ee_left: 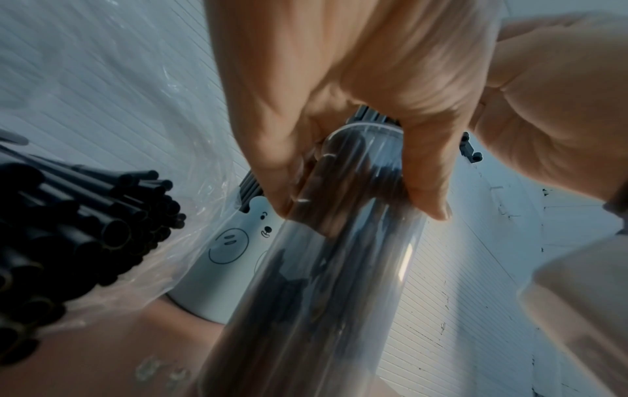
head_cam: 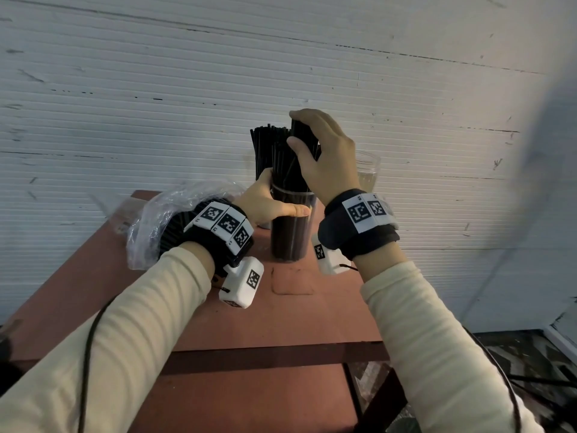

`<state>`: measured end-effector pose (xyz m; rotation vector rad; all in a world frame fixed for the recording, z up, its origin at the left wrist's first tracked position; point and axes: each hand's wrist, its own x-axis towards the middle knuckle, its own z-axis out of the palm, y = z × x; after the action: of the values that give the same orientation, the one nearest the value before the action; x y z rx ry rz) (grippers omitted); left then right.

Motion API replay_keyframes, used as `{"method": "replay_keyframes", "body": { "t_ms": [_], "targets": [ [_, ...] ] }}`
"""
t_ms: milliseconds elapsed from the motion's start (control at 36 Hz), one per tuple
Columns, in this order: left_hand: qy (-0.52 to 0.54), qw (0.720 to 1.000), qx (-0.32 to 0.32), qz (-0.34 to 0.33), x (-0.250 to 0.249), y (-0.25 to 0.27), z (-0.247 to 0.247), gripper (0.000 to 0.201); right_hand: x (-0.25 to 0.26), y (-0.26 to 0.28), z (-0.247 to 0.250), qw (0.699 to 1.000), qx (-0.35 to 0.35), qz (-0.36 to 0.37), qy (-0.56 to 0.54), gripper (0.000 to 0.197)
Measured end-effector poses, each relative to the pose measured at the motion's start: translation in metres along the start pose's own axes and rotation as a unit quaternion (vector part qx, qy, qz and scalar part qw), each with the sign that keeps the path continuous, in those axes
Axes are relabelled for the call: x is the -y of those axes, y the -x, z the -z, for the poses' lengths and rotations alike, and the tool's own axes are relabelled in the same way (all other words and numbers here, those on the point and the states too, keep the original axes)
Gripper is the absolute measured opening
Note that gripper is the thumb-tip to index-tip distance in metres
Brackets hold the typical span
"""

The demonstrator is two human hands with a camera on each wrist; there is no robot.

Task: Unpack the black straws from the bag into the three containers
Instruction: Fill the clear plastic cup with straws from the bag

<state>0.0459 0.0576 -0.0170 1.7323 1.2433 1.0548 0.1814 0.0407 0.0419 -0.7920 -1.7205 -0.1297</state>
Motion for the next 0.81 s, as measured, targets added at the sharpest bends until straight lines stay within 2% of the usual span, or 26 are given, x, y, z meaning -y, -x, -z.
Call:
{"method": "replay_keyframes", "body": {
  "t_ms": [361, 500, 805],
  "targets": [
    [-0.008, 1.000, -0.003, -0.003, -0.002, -0.001, -0.001, 0.087, -0.006, 0.017, 0.004, 1.000, -0.026, -0.004, -0.012, 0.024],
    [0.010, 1.000, -0.004, -0.007, -0.007, 0.004, -0.002, 0.101, -0.006, 0.024, 0.000, 1.000, -0.025, -0.009, -0.004, 0.025],
    [0.040, 0.999, -0.003, -0.005, -0.008, 0.008, -0.004, 0.109, 0.000, 0.032, -0.002, 0.999, 0.024, -0.003, 0.032, 0.045]
  ]
}}
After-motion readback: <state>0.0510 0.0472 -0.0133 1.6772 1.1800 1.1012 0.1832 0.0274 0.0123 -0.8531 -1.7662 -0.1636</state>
